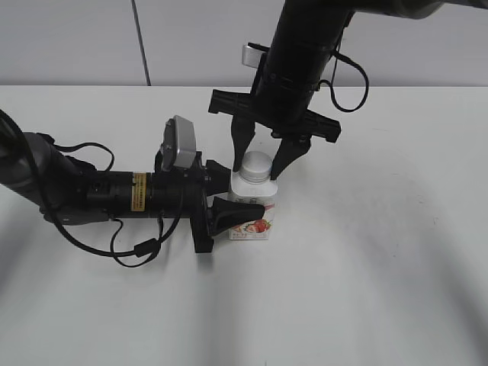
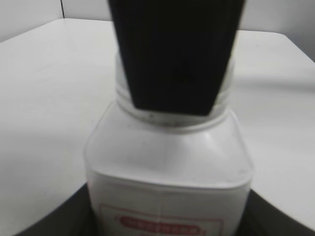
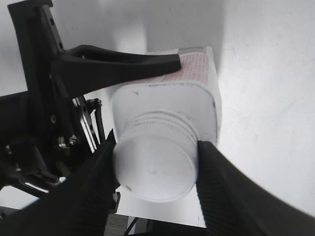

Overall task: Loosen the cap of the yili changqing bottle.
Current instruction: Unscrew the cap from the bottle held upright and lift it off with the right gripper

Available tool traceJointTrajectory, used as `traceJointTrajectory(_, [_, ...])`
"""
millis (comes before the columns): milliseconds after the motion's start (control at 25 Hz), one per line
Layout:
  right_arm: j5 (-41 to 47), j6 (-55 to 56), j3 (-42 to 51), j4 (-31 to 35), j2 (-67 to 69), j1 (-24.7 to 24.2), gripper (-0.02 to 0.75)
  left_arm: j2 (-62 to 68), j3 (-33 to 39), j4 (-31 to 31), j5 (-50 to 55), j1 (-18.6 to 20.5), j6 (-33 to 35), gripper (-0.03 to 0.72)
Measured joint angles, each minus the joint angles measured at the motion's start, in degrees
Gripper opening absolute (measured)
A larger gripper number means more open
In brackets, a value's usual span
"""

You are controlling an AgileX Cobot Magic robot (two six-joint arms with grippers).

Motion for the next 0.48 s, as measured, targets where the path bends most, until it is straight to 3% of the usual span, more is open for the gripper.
traceJointTrajectory(200, [0.0,-3.6,0.0,0.0,0.0,0.0,0.401,0.0,0.0,0.1,0.1,0.0,0.0,0.373])
traceJointTrajectory(480, [0.1,-32.2,0.0,-0.4,0.0,-0.1,0.401,0.0,0.0,0.3,0.1,0.0,0.0,0.373])
